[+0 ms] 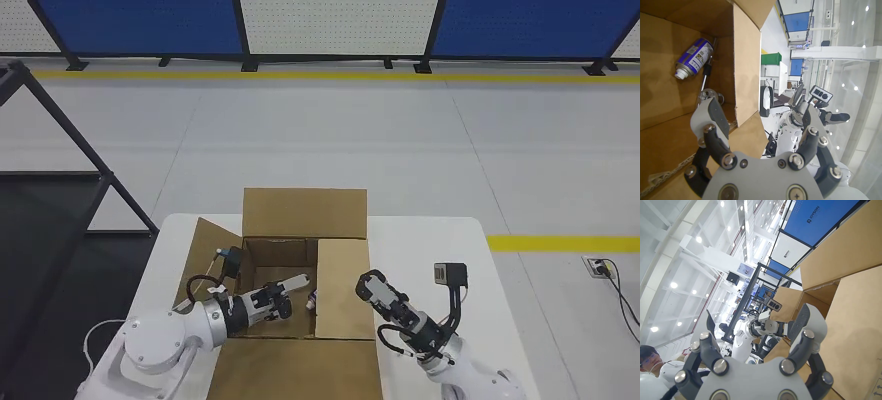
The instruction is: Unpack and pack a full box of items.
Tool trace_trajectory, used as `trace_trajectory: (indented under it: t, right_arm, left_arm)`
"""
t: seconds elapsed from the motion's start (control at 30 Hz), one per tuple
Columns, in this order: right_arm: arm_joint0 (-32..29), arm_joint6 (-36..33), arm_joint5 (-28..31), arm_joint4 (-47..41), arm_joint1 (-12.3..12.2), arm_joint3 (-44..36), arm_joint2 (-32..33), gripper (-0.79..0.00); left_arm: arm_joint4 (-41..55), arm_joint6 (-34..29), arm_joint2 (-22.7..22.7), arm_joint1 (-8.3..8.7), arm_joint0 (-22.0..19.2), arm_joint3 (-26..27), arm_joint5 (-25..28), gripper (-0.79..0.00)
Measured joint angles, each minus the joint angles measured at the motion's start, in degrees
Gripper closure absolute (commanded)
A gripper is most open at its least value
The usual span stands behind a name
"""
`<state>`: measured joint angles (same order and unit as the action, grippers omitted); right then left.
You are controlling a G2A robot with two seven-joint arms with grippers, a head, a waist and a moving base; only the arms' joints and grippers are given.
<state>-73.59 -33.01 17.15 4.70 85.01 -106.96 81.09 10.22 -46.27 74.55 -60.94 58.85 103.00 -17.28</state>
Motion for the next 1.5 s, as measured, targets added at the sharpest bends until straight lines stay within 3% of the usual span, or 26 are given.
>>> trace_trajectory:
  t: [0.23,0.57,0.77,1.0,1.27,1.5]
  right_arm:
    - [0.0,0.0,0.0,0.0,0.0,0.0,0.0,-0.785]
    - [0.0,0.0,0.0,0.0,0.0,0.0,0.0,-0.785]
    - [0.0,0.0,0.0,0.0,0.0,0.0,0.0,-0.785]
    - [-1.66,-0.16,1.54,0.49,-0.44,-1.94,0.53,-0.785]
    - [-5.67,-10.13,9.8,-0.14,-2.08,-5.95,1.76,-0.785]
    - [-6.25,-13.17,10.46,-0.42,-2.79,-6.38,1.22,-0.785]
  left_arm:
    - [-1.38,-1.65,-2.03,-0.03,-1.27,-1.51,0.24,-0.785]
    - [-3.14,3.19,-13.35,-2.63,-10.25,-11.53,2.07,-0.785]
    - [0.1,4.96,-15.99,-3.93,-12.61,-15.2,6.06,-0.785]
    - [3.22,5.22,-15.44,-4.38,-12.52,-14.8,9.46,-0.785]
    - [4.24,5.08,-14.58,-4.49,-11.57,-11.24,11.19,-0.785]
    - [5.85,6.31,-15.7,-5.32,-13.57,-9.96,11.76,-0.785]
